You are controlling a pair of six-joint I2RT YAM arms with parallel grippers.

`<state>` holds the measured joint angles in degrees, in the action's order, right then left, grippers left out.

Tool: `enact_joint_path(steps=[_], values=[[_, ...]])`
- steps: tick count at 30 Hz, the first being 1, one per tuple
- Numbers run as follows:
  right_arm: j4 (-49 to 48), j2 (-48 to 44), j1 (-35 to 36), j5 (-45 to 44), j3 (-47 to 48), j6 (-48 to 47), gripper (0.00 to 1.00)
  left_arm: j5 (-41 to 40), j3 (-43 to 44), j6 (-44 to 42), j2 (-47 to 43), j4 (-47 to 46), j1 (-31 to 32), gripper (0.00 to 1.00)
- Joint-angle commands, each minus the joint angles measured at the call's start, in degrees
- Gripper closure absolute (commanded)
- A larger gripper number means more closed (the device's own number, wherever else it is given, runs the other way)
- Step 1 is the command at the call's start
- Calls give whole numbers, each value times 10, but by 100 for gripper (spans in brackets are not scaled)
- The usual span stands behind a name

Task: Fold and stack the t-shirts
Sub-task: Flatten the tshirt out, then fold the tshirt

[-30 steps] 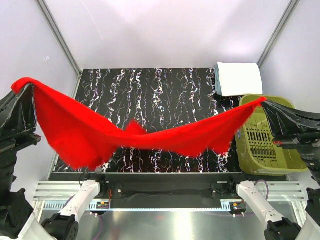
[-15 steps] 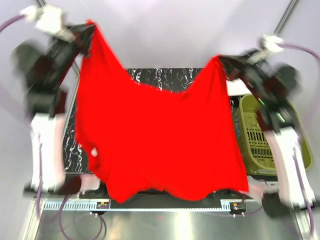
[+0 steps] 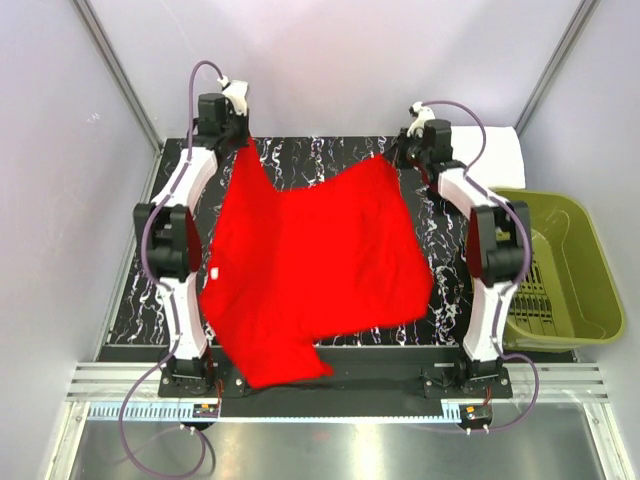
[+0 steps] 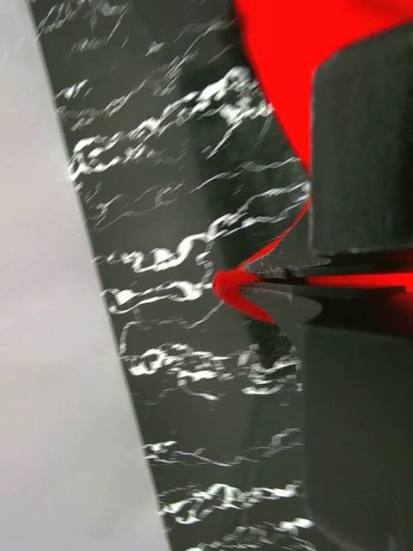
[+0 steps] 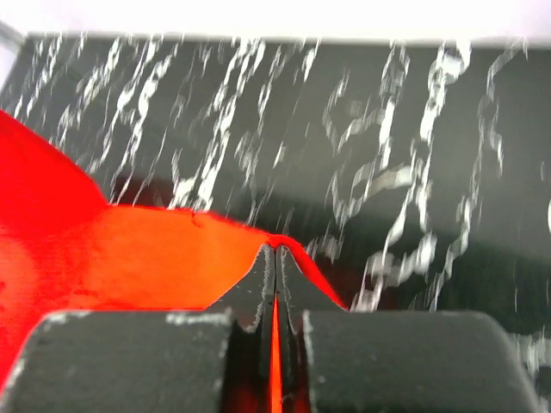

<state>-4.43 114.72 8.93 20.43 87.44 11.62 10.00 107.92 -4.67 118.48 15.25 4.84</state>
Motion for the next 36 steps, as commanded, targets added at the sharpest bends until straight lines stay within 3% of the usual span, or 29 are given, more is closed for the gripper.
enact_joint_path(steps=[1, 5, 13, 21, 32, 36], values=[[-111, 69, -16, 50, 107, 31, 100, 2, 79, -5, 45, -113, -9, 100], [-98, 175, -24, 68, 198, 45, 100, -19, 49, -12, 62, -151, -13, 100], [-86, 255, -38, 49, 313, 46, 100, -9, 41, -18, 66, -162, -24, 100], [-3, 296, -39, 41, 402, -75, 100, -9, -78, -26, -23, -163, -24, 100], [-35, 245, -39, -9, 293, -242, 100, -10, -170, -34, -118, -92, -22, 100], [-81, 230, -48, 4, 252, -235, 100, -19, -208, -32, -156, -77, -16, 100]])
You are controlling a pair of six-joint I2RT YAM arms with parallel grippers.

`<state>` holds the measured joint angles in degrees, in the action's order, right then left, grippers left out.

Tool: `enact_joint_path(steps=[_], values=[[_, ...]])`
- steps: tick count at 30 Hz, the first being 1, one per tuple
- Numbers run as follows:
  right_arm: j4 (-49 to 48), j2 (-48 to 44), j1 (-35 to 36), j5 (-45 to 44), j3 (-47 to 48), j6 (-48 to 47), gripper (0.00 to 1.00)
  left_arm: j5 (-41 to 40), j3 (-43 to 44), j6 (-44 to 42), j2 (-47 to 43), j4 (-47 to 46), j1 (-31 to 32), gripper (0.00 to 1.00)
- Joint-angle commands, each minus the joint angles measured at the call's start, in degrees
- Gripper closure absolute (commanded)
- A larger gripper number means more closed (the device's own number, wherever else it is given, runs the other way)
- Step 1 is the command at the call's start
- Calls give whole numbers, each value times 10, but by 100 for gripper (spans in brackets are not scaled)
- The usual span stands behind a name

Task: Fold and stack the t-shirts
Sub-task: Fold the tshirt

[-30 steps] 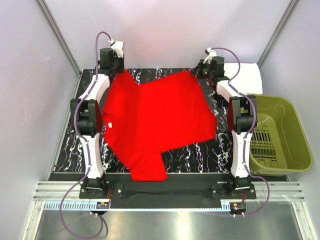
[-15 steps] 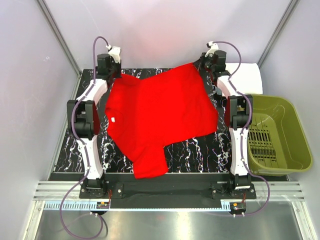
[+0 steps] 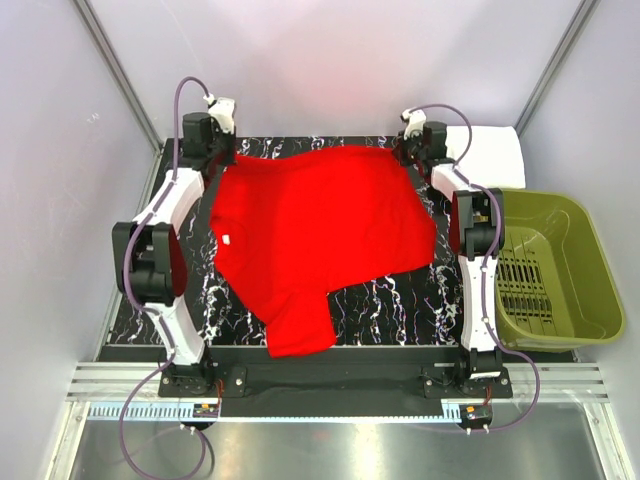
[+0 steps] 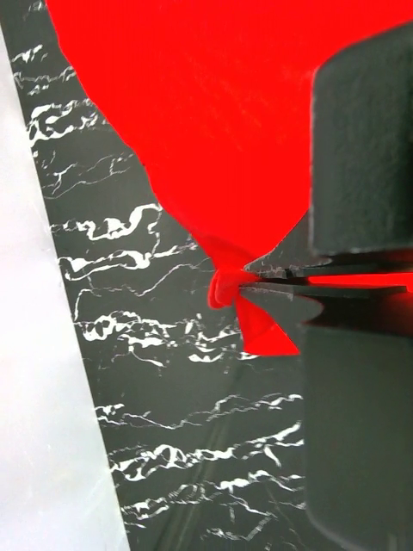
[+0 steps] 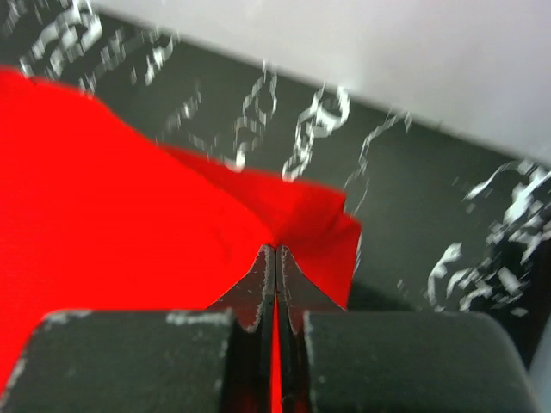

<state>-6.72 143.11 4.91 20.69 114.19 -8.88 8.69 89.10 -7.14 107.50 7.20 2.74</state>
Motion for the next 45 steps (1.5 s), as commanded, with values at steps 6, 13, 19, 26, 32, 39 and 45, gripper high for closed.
enact_joint_path(steps=[6, 13, 19, 26, 32, 39, 45], values=[[-129, -99, -16, -13, -92, -38, 100, -35, -53, -10, -90, 64, 6, 100], [-93, -137, -17, -6, -116, -116, 100, -20, -89, 19, -113, 126, 7, 100], [-94, -148, -16, -50, -158, -175, 100, 12, -107, 52, -105, 205, 8, 100], [-91, -168, -16, -31, -180, -182, 100, -20, -158, 85, -154, 214, 10, 100], [-93, -190, -13, -22, -228, -178, 100, -29, -161, 90, -156, 236, 17, 100], [-80, -209, -11, -31, -247, -180, 100, -46, -155, 106, -173, 272, 21, 100], [-87, -210, -4, -57, -281, -197, 100, -36, -183, 113, -170, 294, 30, 100]])
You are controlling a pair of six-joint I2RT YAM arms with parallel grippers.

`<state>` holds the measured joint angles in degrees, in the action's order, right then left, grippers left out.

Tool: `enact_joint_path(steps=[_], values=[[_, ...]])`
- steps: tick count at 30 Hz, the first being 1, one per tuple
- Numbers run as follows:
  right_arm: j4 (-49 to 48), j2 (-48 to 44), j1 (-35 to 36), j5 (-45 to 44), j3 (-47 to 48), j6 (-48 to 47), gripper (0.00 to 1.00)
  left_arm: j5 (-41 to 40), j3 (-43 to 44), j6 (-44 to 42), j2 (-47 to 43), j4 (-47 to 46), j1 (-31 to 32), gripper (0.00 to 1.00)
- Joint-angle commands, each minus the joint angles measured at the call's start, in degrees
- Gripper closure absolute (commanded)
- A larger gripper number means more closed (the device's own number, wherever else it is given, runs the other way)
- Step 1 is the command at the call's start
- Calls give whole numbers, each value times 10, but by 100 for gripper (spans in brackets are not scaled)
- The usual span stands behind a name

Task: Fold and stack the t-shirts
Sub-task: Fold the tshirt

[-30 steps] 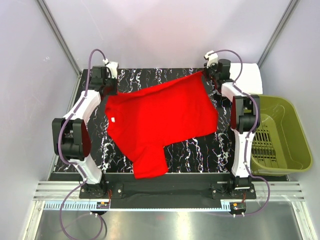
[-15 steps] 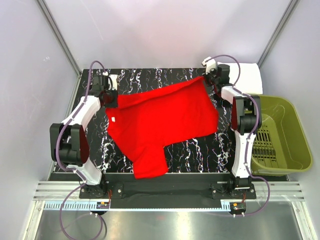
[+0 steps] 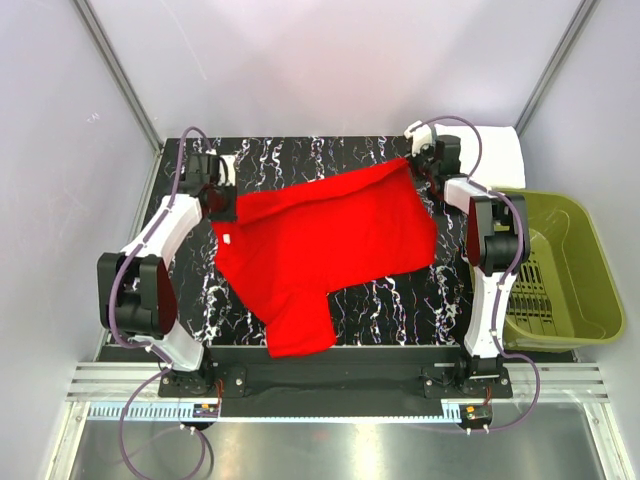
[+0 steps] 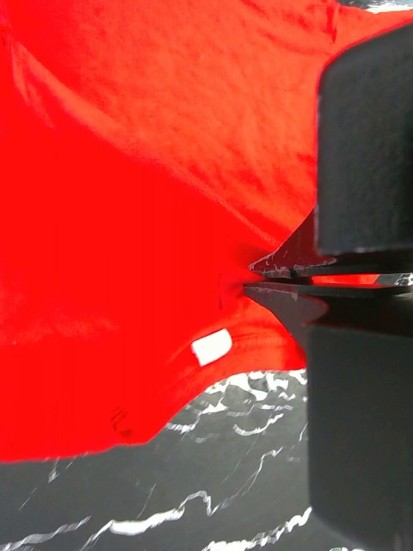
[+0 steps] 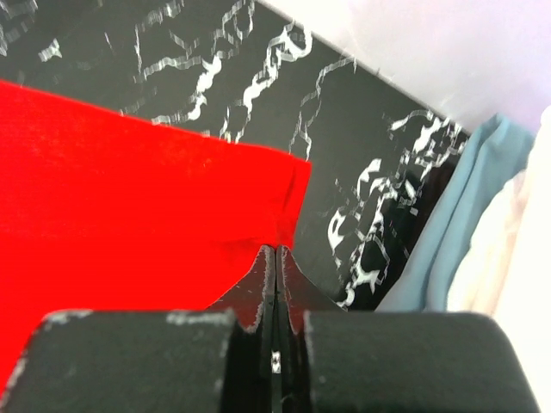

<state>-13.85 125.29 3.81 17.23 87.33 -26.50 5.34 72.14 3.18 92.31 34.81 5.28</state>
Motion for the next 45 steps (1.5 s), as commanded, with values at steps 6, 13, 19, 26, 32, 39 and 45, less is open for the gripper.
enact_joint_path(steps=[6, 13, 19, 26, 32, 39, 45], values=[[-20, -22, 7, -38, -27, -41, 100, 10, -33, 15, -11, 34, 10, 100], [-24, -29, 9, -38, -35, -37, 100, 19, -52, 15, -3, 40, 10, 100], [-20, -37, 11, -43, -37, -45, 100, 29, -59, 23, -3, 33, 13, 100], [-6, -70, 15, -48, -42, -52, 100, -13, -48, 65, -36, 39, 24, 100], [-19, -78, 14, -56, -75, -49, 100, -20, -82, 91, -52, 29, 42, 100], [-8, -51, 15, -67, -68, -51, 99, -31, -114, 89, -23, 25, 61, 100], [40, -64, 24, -61, -42, -46, 69, -38, -94, 86, -35, 46, 68, 74]])
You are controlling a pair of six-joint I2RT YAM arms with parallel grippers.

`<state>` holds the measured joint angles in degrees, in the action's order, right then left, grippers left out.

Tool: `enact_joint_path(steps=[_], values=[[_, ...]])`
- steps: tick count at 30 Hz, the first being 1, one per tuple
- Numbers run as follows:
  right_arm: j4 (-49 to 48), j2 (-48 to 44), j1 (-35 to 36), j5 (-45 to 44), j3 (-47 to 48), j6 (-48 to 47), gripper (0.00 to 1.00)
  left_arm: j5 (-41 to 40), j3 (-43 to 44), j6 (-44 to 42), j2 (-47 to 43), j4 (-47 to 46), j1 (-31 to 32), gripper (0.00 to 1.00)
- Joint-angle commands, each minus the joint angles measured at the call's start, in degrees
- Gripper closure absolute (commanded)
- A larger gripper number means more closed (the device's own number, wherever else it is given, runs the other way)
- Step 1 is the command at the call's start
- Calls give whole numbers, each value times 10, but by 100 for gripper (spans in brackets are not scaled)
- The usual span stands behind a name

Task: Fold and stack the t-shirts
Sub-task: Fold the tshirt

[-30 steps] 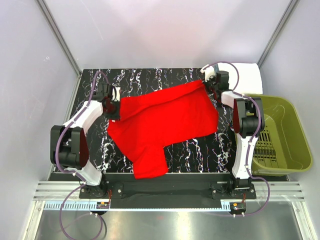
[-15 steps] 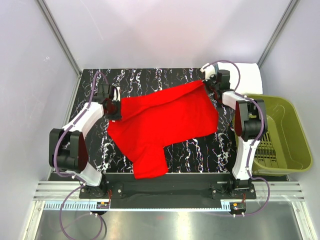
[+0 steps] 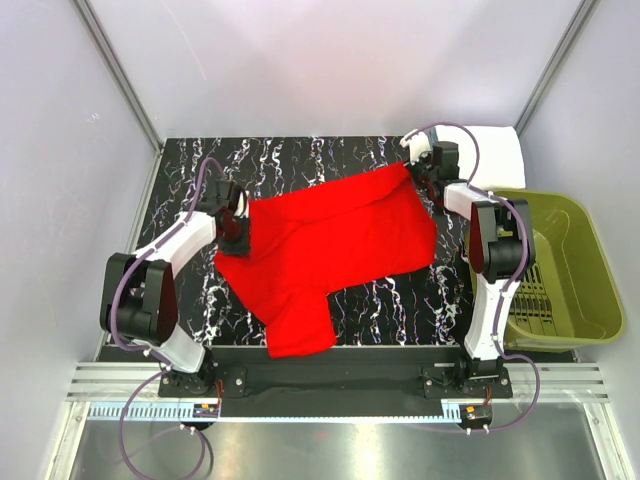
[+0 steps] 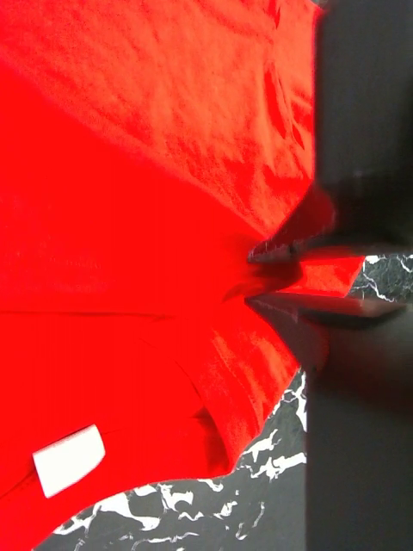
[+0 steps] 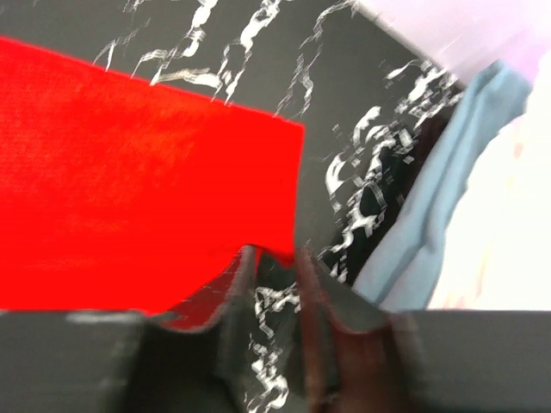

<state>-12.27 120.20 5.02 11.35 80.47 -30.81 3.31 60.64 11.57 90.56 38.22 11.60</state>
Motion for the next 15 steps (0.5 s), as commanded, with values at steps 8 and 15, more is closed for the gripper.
enact_joint_path(steps=[8, 15], values=[[150, -87, 26, 19, 56, 97, 43, -70, 46, 8, -18, 8, 4, 60], [259, -111, 52, -95, 87, 248, 36, -106, 70, 30, 58, -14, -21, 58]])
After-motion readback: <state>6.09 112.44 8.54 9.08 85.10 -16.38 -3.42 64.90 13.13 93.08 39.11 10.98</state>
